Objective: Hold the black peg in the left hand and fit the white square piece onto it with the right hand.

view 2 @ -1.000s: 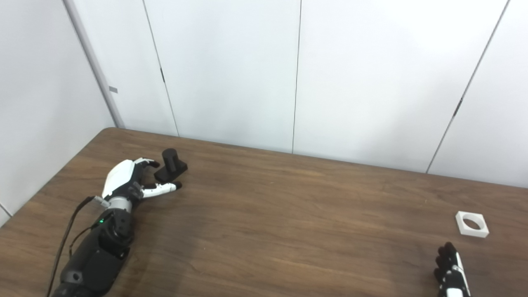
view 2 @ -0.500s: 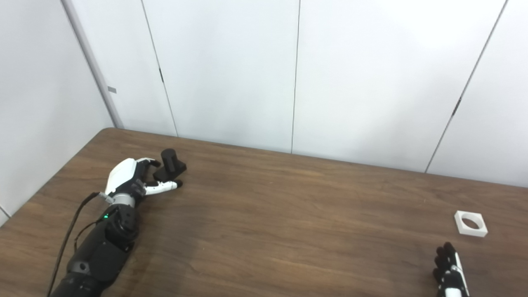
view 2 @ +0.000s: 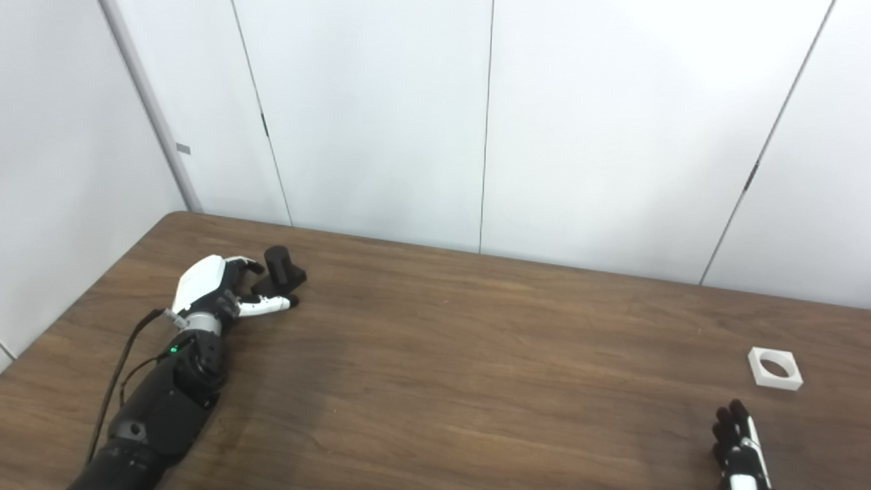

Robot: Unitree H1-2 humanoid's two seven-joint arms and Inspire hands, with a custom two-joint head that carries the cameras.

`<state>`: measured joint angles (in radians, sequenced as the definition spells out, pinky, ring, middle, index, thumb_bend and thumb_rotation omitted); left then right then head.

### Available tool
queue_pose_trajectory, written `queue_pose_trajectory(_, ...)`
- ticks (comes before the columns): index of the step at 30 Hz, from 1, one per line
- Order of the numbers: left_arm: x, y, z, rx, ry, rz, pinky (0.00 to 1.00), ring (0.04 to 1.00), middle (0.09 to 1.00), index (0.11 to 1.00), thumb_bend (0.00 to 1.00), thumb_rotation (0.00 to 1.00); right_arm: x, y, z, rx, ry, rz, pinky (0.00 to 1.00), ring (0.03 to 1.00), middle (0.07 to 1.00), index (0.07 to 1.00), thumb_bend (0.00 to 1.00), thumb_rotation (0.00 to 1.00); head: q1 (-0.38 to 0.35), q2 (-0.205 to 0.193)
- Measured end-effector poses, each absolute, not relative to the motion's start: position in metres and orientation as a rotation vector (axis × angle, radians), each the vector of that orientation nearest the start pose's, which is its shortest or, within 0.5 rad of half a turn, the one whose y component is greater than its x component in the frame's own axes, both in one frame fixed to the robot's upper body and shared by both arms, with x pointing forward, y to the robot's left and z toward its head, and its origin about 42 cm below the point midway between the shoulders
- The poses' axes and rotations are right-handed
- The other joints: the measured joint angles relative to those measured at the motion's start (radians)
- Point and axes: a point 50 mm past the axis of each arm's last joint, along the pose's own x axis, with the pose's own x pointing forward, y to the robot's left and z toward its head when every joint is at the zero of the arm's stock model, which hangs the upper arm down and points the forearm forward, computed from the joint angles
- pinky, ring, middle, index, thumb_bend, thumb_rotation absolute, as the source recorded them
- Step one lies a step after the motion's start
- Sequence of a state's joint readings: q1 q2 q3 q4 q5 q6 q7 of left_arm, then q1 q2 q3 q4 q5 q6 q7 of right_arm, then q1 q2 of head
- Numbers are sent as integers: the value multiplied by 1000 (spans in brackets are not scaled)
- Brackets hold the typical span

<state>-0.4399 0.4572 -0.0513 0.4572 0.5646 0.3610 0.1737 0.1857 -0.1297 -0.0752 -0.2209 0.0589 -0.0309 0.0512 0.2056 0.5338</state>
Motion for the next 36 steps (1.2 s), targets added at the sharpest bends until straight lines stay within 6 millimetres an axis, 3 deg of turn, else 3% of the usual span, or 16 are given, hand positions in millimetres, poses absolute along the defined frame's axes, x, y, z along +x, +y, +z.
queue_pose_trajectory(4,419,391,155,1058,263,370,1000,932,838,581,809,289,222,-275,119,-94,-71,-45,1000,997,981,1000,401,1000,-3,2)
queue_pose_trajectory(5,420,391,156,1058,262,368,1000,924,827,537,669,187,222,-275,119,-94,-70,-46,1000,999,984,1000,401,1000,-5,2)
queue_pose_trajectory(6,421,392,156,1057,259,366,1000,920,820,514,597,134,222,-275,120,-93,-68,-47,1000,1000,986,1000,402,1000,-6,2)
queue_pose_trajectory(8,422,392,157,1059,250,356,1000,907,806,493,537,84,221,-275,120,-91,-67,-47,1000,1000,986,1000,406,1000,-8,2)
queue_pose_trajectory(15,422,394,154,1061,216,313,1000,884,772,487,520,55,221,-275,120,-87,-65,-53,1000,993,977,1000,440,1000,-9,3)
queue_pose_trajectory(27,422,392,155,1037,206,268,1000,911,794,487,518,53,221,-275,120,-80,-65,-56,1000,984,974,1000,404,1000,-18,8)
queue_pose_trajectory(36,406,378,155,1027,148,167,1000,902,803,488,517,55,221,-274,119,-88,-72,-54,1000,980,972,1000,401,1000,-29,14)
